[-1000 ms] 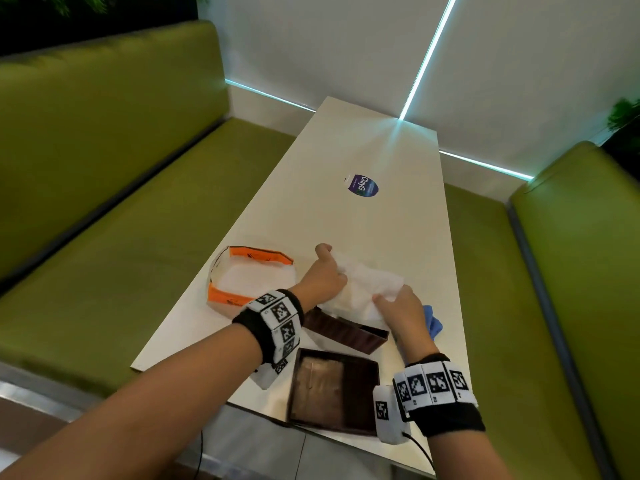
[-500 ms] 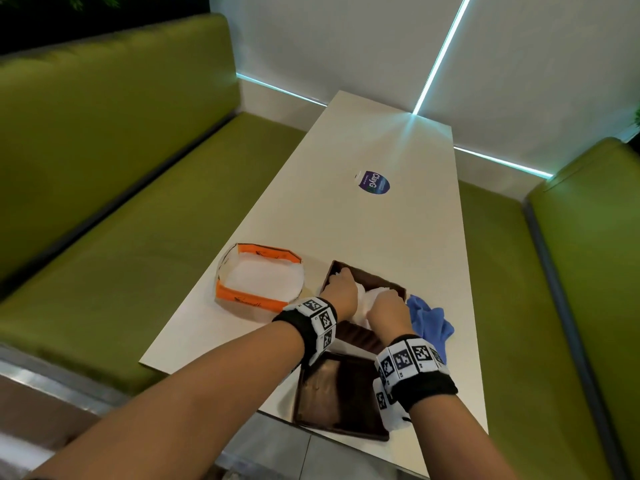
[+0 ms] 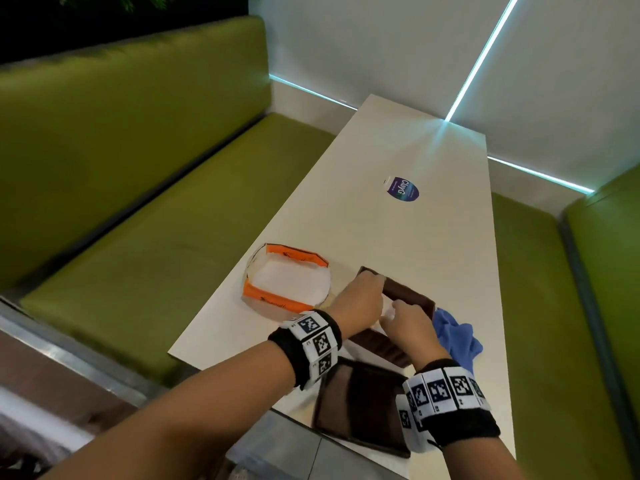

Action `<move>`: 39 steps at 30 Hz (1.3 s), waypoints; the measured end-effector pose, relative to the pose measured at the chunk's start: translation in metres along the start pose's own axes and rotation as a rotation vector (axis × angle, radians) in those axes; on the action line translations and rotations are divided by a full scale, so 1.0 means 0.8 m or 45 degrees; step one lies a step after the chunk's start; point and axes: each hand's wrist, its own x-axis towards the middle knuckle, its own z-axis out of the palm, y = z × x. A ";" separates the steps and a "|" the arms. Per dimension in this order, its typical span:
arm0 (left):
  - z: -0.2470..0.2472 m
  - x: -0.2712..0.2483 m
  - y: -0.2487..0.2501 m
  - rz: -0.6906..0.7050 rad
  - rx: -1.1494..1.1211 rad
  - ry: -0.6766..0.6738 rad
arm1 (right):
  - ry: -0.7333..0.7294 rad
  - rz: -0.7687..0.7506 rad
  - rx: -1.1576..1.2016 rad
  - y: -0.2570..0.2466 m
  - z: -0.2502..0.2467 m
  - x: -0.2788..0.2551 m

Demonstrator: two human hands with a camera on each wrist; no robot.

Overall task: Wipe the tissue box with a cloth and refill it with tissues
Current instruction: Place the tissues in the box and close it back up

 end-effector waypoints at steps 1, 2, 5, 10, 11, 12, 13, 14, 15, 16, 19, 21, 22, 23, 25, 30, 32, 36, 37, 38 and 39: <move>-0.015 -0.006 -0.008 0.029 -0.096 0.089 | 0.049 -0.020 -0.007 -0.005 -0.007 -0.003; -0.031 -0.010 -0.019 0.043 -0.154 0.174 | 0.114 -0.055 -0.005 -0.013 -0.014 -0.005; -0.077 -0.018 -0.065 -0.068 -0.243 0.331 | 0.243 -0.259 0.129 -0.052 -0.029 -0.010; -0.111 -0.005 -0.133 -0.269 0.143 0.129 | 0.073 -0.625 0.179 -0.141 -0.010 -0.004; -0.111 -0.003 -0.140 -0.251 0.218 0.041 | -0.006 -0.671 0.117 -0.154 0.000 -0.001; -0.109 0.000 -0.146 -0.222 0.266 -0.037 | -0.094 -0.687 0.031 -0.164 0.010 0.003; -0.107 0.002 -0.151 -0.208 0.309 -0.116 | -0.172 -0.679 -0.071 -0.170 0.021 0.008; -0.104 0.003 -0.156 -0.196 0.359 -0.177 | -0.217 -0.657 -0.157 -0.172 0.033 0.013; -0.103 0.003 -0.159 -0.185 0.418 -0.217 | -0.246 -0.645 -0.215 -0.173 0.043 0.019; -0.102 0.006 -0.165 -0.174 0.472 -0.230 | -0.253 -0.640 -0.248 -0.173 0.050 0.023; -0.098 0.016 -0.173 -0.170 0.564 -0.230 | -0.222 -0.639 -0.273 -0.173 0.057 0.033; -0.100 0.027 -0.176 -0.140 0.678 -0.225 | -0.194 -0.635 -0.230 -0.174 0.057 0.039; -0.100 0.032 -0.178 -0.125 0.730 -0.233 | -0.176 -0.601 -0.216 -0.175 0.056 0.041; -0.101 0.035 -0.177 -0.113 0.768 -0.238 | -0.141 -0.580 -0.187 -0.176 0.059 0.048; -0.102 0.038 -0.178 -0.094 0.794 -0.244 | -0.049 -0.555 -0.156 -0.178 0.060 0.053; -0.105 0.030 -0.175 -0.054 0.781 -0.283 | 0.048 -0.565 -0.094 -0.181 0.056 0.060; -0.104 0.026 -0.180 -0.006 0.760 -0.236 | 0.102 -0.576 -0.107 -0.183 0.060 0.066; -0.107 0.012 -0.193 0.037 0.461 -0.181 | 0.067 -0.499 -0.173 -0.183 0.059 0.071; -0.110 0.008 -0.198 0.024 0.399 -0.187 | 0.051 -0.470 -0.152 -0.184 0.057 0.072; -0.112 0.003 -0.202 0.027 0.319 -0.174 | 0.036 -0.452 -0.116 -0.186 0.053 0.072; -0.113 0.000 -0.203 0.030 0.306 -0.202 | 0.017 -0.426 -0.081 -0.186 0.049 0.072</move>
